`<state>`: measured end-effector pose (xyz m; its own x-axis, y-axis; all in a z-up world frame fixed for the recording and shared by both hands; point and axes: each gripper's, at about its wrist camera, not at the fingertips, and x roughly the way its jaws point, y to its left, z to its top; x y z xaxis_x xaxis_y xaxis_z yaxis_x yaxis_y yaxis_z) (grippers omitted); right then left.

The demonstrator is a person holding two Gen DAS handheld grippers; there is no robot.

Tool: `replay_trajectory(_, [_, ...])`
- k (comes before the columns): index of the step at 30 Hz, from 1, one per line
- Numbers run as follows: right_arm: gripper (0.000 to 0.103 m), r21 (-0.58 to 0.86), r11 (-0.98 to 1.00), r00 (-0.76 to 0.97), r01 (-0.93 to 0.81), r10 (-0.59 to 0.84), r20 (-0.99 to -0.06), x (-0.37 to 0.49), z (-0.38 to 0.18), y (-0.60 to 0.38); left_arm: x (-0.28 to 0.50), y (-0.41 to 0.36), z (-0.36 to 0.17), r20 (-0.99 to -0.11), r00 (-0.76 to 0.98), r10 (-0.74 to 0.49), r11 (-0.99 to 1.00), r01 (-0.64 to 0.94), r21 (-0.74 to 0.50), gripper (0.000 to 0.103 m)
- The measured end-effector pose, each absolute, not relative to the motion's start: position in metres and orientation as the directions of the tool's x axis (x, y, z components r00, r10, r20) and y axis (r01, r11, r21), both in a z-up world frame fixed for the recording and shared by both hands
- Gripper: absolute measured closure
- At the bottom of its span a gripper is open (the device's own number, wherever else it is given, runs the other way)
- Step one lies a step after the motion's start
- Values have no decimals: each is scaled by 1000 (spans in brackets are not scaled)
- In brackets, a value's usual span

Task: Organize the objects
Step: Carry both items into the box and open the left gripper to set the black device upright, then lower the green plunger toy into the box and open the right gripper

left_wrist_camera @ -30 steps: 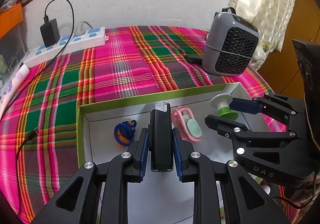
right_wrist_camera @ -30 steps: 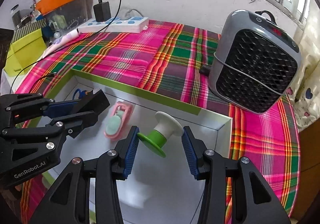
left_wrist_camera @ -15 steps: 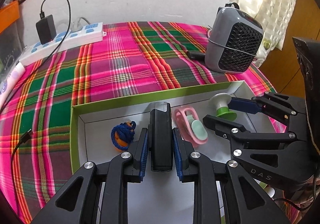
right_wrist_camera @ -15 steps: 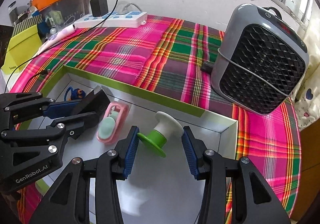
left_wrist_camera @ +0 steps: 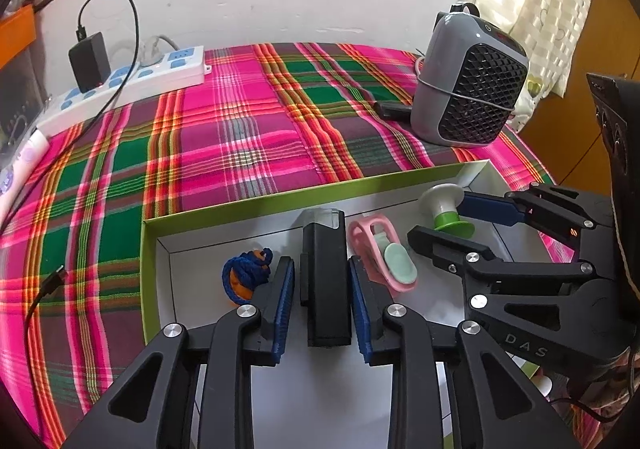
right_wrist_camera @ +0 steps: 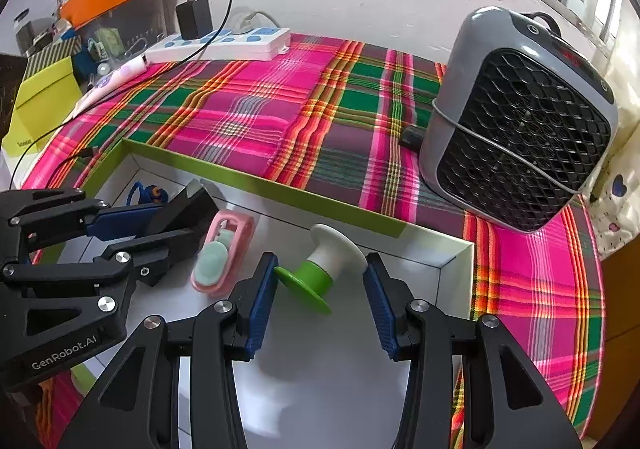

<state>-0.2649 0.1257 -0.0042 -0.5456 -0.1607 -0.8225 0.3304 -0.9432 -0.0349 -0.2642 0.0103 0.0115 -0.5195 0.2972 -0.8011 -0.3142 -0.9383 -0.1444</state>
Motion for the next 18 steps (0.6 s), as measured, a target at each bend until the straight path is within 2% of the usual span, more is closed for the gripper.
replay_trajectory(10, [55,-24,-949,-560,315,-166,-812,-262,-1,129,-261,5,18,-794,-535,289,-944,-299,-142,68])
replay_trajectory(18, [55,-8,-951,-577,310,-181,-797,-252,8,131,-248,2,29,-781,-556,286,-947,-286,-143,67])
